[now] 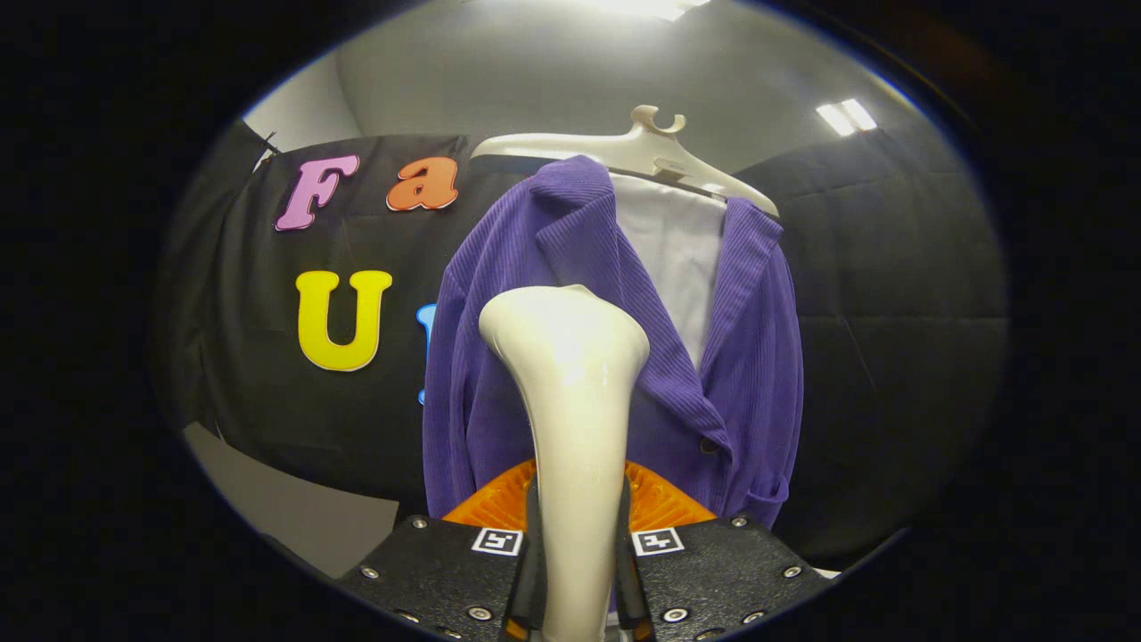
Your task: Iron the clothes twice with a garment steamer, once on the left side and once on the right side.
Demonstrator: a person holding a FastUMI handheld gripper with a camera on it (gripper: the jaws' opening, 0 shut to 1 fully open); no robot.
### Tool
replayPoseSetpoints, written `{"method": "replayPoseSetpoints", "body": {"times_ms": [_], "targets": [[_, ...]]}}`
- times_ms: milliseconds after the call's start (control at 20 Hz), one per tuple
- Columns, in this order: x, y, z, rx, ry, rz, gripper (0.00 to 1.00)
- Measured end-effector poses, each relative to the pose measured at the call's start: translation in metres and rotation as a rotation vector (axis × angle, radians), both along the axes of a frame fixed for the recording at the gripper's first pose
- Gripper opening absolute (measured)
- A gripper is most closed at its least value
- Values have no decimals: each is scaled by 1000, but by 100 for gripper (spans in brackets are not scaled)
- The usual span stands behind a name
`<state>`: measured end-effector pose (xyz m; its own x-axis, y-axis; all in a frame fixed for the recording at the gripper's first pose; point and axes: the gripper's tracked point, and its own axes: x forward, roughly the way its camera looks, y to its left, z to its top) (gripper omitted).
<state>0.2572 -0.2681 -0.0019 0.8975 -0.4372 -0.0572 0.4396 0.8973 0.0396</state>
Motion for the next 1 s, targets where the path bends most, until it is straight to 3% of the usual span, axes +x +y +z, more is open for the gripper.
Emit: {"method": "replayPoseSetpoints", "body": {"times_ms": [1000], "targets": [[-42,38,-220,153,288,97,30]]}}
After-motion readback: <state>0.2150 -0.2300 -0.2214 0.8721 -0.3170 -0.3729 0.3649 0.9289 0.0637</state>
